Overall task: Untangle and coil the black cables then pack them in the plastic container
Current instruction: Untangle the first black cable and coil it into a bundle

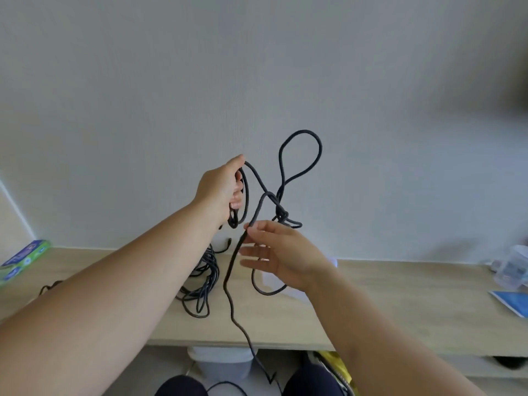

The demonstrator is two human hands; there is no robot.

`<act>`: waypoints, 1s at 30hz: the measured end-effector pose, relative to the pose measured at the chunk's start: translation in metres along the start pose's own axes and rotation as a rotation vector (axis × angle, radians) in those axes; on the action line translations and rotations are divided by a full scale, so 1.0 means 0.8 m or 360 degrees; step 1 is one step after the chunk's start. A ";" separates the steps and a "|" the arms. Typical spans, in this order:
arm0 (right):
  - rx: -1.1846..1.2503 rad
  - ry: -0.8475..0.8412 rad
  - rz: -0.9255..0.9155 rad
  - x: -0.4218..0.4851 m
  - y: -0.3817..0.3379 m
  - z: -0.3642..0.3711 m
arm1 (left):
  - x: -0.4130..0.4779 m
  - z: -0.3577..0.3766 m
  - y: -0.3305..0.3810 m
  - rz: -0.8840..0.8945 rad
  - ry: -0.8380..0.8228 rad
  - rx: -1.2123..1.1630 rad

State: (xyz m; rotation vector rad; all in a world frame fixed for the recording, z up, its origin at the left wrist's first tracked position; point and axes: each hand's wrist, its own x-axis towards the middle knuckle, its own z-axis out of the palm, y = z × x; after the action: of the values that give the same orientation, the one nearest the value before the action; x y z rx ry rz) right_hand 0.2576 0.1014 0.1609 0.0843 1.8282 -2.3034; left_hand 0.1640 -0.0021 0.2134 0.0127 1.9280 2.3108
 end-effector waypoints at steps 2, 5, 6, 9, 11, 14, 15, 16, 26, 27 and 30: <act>0.0167 0.0018 -0.0035 0.000 -0.011 -0.014 | 0.009 -0.013 -0.009 0.0053 0.0029 0.0204; 0.0286 0.0193 -0.0088 -0.007 -0.040 -0.054 | 0.018 -0.042 -0.024 0.0211 0.0037 0.0551; 0.0059 0.0322 -0.0138 -0.010 -0.049 -0.072 | 0.020 -0.052 -0.028 0.0273 0.0023 0.0644; -0.0919 0.0709 -0.0375 -0.008 -0.073 -0.118 | 0.021 -0.073 -0.028 0.0383 -0.0171 0.0915; -0.1226 0.0881 -0.0557 0.001 -0.086 -0.133 | 0.012 -0.074 -0.021 0.0419 -0.0482 0.1150; -0.1482 0.0894 -0.0759 0.019 -0.103 -0.124 | -0.013 -0.053 -0.007 0.0463 -0.0985 0.1228; -0.1521 0.0849 -0.0796 0.028 -0.105 -0.118 | -0.022 -0.044 -0.003 0.0482 -0.1104 0.1152; -0.1546 0.0803 -0.0826 0.035 -0.106 -0.111 | -0.029 -0.036 0.001 0.0521 -0.1198 0.1073; -0.2121 0.0678 -0.0282 0.076 -0.053 -0.141 | -0.019 -0.026 0.028 0.0571 -0.0774 0.0276; -0.2076 0.0652 -0.0203 0.073 -0.049 -0.142 | -0.017 -0.025 0.027 0.0527 -0.0698 0.0232; -0.1853 0.0946 -0.0416 0.051 -0.053 -0.125 | -0.015 -0.020 0.022 0.0396 -0.0553 0.0079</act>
State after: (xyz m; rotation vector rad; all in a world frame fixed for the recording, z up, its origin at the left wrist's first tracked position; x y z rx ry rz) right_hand 0.2015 0.2026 0.1716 0.3837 3.3172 -0.9999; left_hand 0.1729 -0.0220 0.2287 0.6482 1.8890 2.2137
